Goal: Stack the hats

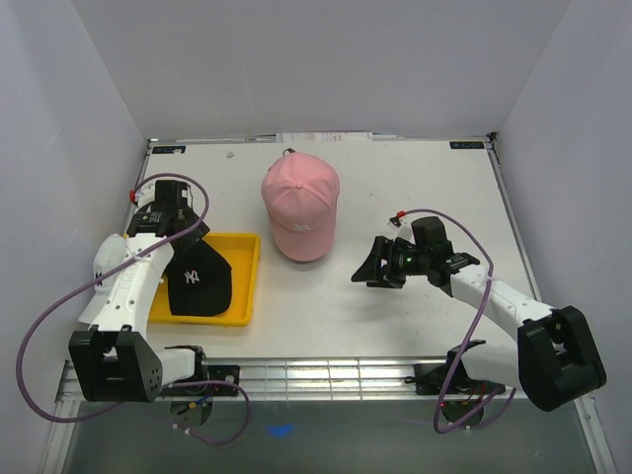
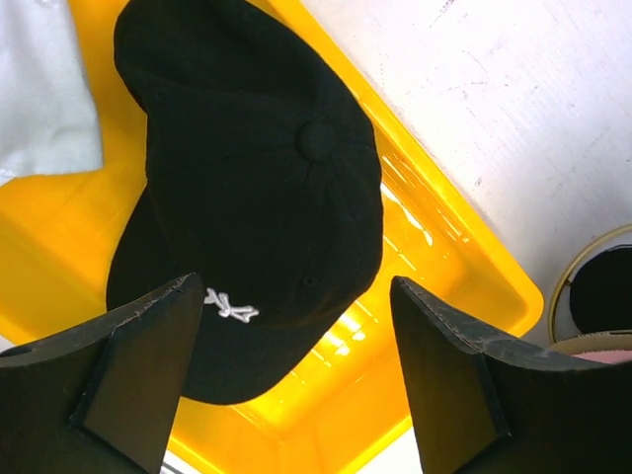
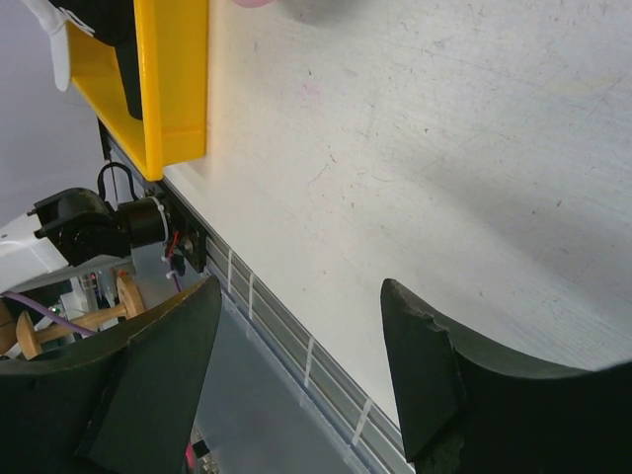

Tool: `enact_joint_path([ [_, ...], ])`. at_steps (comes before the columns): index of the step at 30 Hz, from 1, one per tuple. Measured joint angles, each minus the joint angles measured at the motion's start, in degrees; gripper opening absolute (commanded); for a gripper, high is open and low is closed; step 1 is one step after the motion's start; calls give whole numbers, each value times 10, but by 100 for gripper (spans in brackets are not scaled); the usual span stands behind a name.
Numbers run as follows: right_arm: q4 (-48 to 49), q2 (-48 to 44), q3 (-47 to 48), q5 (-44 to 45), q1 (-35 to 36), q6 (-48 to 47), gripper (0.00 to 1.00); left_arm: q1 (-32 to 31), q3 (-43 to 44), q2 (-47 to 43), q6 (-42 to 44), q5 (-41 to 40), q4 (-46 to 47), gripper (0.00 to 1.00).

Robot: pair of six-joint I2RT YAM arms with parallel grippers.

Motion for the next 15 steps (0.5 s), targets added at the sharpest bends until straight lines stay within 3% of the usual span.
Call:
enact_joint_path([
  [10,2,3,-4,-3,0,-12,72,0,-30,51,8,2,30,84],
  [15,5,15,-15,-4,0,-13,72,0,-40,55,7,3,37,78],
])
